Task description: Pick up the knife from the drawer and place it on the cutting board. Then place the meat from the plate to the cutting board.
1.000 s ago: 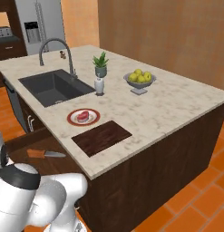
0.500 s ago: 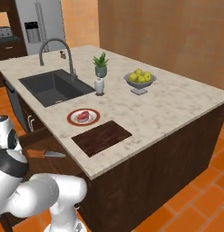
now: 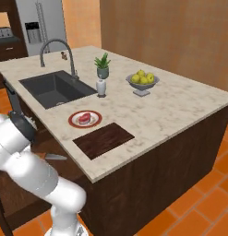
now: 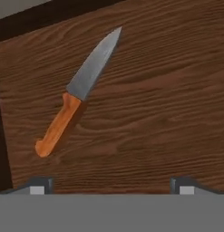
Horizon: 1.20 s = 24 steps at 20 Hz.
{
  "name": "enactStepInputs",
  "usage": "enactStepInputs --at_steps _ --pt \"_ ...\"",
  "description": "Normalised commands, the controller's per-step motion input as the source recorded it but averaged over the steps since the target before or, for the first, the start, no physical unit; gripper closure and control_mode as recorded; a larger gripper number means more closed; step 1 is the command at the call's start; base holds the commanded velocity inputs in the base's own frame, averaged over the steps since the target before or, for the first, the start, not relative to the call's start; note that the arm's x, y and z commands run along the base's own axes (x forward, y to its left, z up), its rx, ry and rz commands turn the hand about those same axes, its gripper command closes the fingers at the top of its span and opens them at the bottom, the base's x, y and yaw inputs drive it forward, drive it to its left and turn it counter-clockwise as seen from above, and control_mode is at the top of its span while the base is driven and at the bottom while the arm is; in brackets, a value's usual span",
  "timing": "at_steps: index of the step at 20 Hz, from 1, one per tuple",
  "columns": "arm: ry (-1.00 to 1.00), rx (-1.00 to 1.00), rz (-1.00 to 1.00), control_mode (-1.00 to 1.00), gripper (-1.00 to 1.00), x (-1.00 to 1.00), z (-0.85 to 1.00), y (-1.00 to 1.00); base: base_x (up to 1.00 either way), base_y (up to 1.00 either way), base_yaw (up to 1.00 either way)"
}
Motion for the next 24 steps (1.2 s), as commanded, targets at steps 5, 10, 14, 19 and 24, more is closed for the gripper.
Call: enactStepInputs --at_steps 5,10,14,19,24 --pt "0.02 0.01 -0.10 -1.00 -1.00 0.61 -0.82 0.14 0.00 0.00 0.00" --pt "0.00 0.00 -0.02 -1.00 -1.00 0.19 -0.21 0.34 0.00 0.00 0.00" --pt "0.00 -0.11 -0.03 -1.00 -1.00 0.08 0.29 0.90 0.00 0.00 0.00" --pt "0.02 -0.14 -0.09 -1.00 -1.00 0.31 0.09 0.66 0.00 0.00 0.00" --pt "0.02 -0.15 -0.14 -1.00 -1.00 0.35 -0.54 0.30 0.00 0.00 0.00"
